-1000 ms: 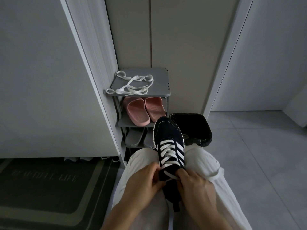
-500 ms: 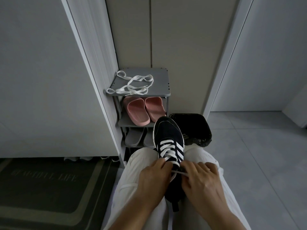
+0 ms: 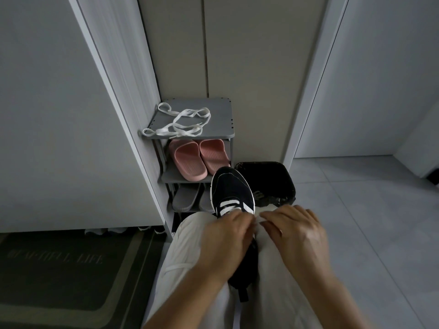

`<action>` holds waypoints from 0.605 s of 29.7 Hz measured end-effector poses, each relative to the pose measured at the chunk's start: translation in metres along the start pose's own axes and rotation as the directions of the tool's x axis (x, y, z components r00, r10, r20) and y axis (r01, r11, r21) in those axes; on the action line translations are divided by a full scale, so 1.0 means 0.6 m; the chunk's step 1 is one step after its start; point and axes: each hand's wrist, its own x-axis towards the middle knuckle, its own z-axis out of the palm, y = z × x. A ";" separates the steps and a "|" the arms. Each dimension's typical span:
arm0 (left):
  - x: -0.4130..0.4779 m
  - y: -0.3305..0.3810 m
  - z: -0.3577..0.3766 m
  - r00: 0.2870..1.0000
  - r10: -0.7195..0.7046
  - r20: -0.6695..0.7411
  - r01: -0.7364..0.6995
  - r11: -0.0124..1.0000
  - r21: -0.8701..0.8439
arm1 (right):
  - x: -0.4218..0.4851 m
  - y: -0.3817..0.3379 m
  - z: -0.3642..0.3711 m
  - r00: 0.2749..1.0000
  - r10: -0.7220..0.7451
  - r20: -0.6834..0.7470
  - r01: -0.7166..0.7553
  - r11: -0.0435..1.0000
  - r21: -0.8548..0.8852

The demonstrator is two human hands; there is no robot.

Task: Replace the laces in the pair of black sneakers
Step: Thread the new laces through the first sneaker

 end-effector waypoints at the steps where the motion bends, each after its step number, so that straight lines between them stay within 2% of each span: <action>1: 0.010 -0.009 -0.006 0.999 0.010 -0.047 -0.008 0.999 0.037 | 0.005 0.001 0.000 1.000 0.010 -0.007 -0.010 1.000 -0.012; 3: 0.023 -0.030 -0.024 0.991 -0.061 -0.115 0.070 0.995 0.076 | 0.010 0.010 0.000 0.999 0.054 -0.004 -0.054 0.997 -0.047; 5: 0.023 -0.047 -0.033 0.972 -0.197 -0.132 0.203 0.979 0.030 | 0.003 0.026 0.002 0.993 0.114 0.019 -0.112 0.991 -0.076; 8: 0.012 -0.058 -0.030 0.936 -0.349 -0.047 0.343 0.933 -0.114 | -0.015 0.039 0.002 0.982 0.179 0.054 -0.173 0.980 -0.100; 11: 0.016 -0.054 -0.030 0.914 -0.389 0.114 0.405 0.881 -0.246 | -0.012 0.034 0.001 0.977 0.194 0.085 -0.190 0.980 -0.053; 15: 0.047 -0.043 -0.042 0.864 -0.484 0.140 0.500 0.789 -0.357 | 0.015 0.008 -0.007 0.963 0.247 0.109 -0.254 0.966 0.055; 17: 0.048 -0.020 -0.054 0.885 -0.441 0.149 0.461 0.784 -0.415 | 0.037 -0.007 -0.015 0.933 0.330 0.142 -0.352 0.918 0.182; 18: 0.045 0.001 -0.058 0.898 -0.392 0.202 0.440 0.766 -0.469 | 0.051 -0.012 -0.019 0.903 0.381 0.197 -0.424 0.861 0.279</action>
